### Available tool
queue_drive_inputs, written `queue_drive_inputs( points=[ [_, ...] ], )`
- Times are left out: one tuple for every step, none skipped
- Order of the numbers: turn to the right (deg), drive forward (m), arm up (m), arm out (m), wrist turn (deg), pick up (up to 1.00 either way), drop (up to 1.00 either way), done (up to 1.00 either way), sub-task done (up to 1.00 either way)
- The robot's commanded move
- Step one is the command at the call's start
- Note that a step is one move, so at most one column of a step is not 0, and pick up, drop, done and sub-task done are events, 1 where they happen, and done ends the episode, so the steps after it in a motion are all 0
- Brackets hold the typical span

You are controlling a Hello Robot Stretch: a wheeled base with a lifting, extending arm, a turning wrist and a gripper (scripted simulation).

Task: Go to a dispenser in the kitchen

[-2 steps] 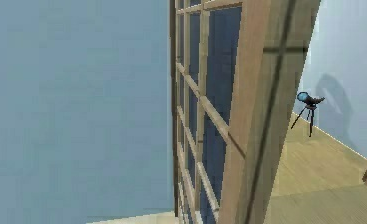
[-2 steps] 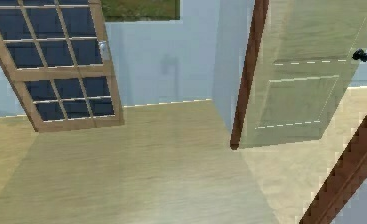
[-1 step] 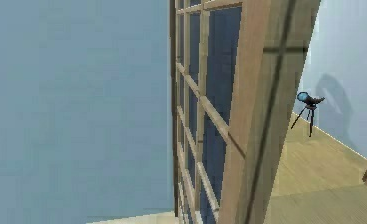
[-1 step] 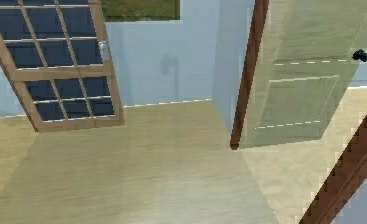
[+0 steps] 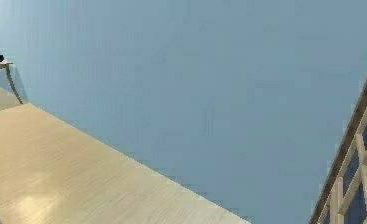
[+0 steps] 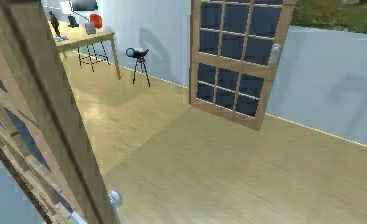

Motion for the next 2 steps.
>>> queue_drive_inputs(
  points=[
    [-9.0,0.0,0.0,0.0,0.0,0.0,0.0,0.0,0.0],
    [0.0,0.15,0.0,0.0,0.0,0.0,0.0,0.0,0.0]
  ],
)
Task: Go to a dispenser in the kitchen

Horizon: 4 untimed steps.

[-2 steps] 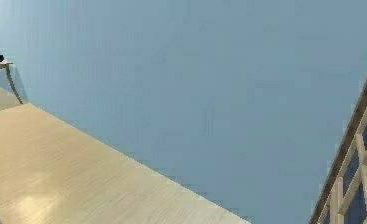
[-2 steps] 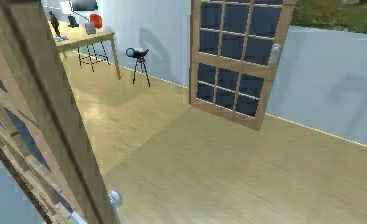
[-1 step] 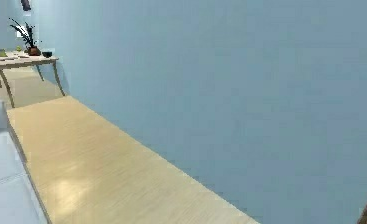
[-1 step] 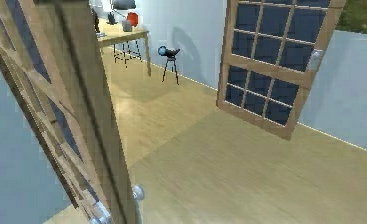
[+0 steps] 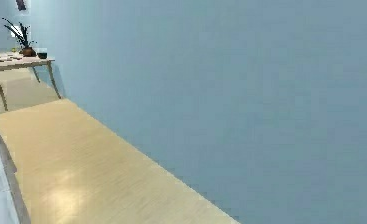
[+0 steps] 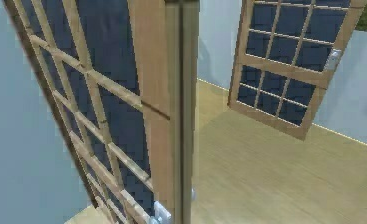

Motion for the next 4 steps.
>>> queue_drive_inputs(
  points=[
    [0.0,0.3,0.0,0.0,0.0,0.0,0.0,0.0,0.0],
    [-42.0,0.0,0.0,0.0,0.0,0.0,0.0,0.0,0.0],
    [0.0,1.0,0.0,0.0,0.0,0.0,0.0,0.0,0.0],
    [-3.0,0.0,0.0,0.0,0.0,0.0,0.0,0.0,0.0]
  ],
)
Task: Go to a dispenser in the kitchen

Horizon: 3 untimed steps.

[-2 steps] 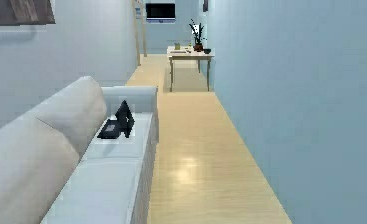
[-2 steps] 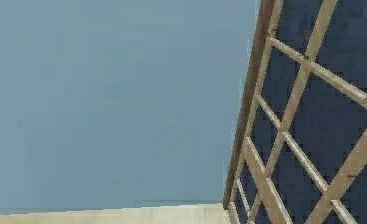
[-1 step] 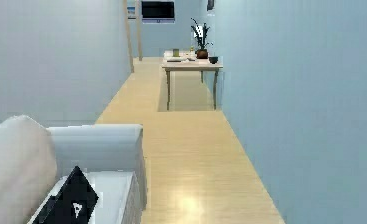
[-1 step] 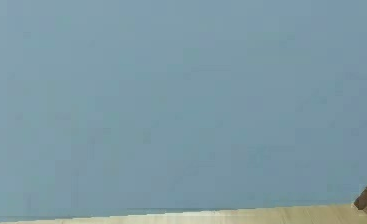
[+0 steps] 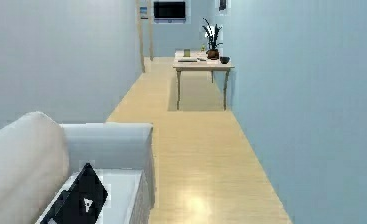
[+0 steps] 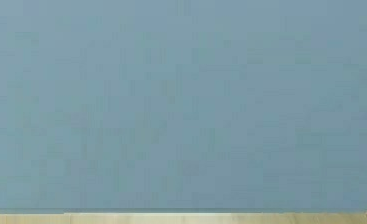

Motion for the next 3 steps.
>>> queue_drive_inputs(
  points=[
    [0.0,1.0,0.0,0.0,0.0,0.0,0.0,0.0,0.0],
    [0.0,0.55,0.0,0.0,0.0,0.0,0.0,0.0,0.0],
    [-21.0,0.0,0.0,0.0,0.0,0.0,0.0,0.0,0.0]
  ],
)
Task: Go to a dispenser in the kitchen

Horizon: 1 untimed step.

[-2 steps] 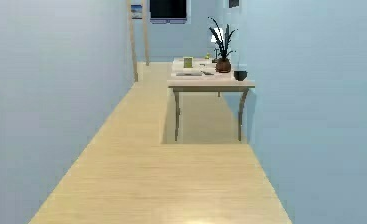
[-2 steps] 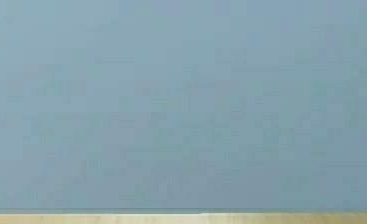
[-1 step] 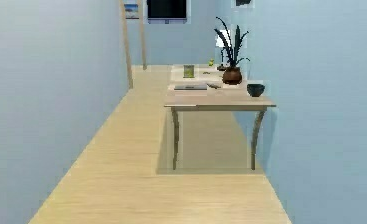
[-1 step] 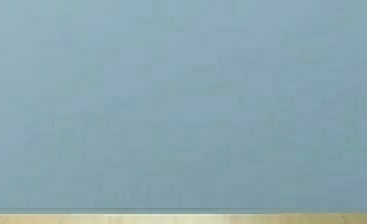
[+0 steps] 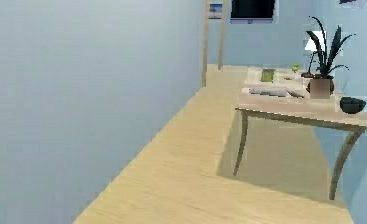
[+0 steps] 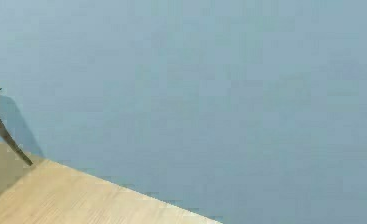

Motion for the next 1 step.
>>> queue_drive_inputs(
  points=[
    [0.0,1.0,0.0,0.0,0.0,0.0,0.0,0.0,0.0]
  ],
)
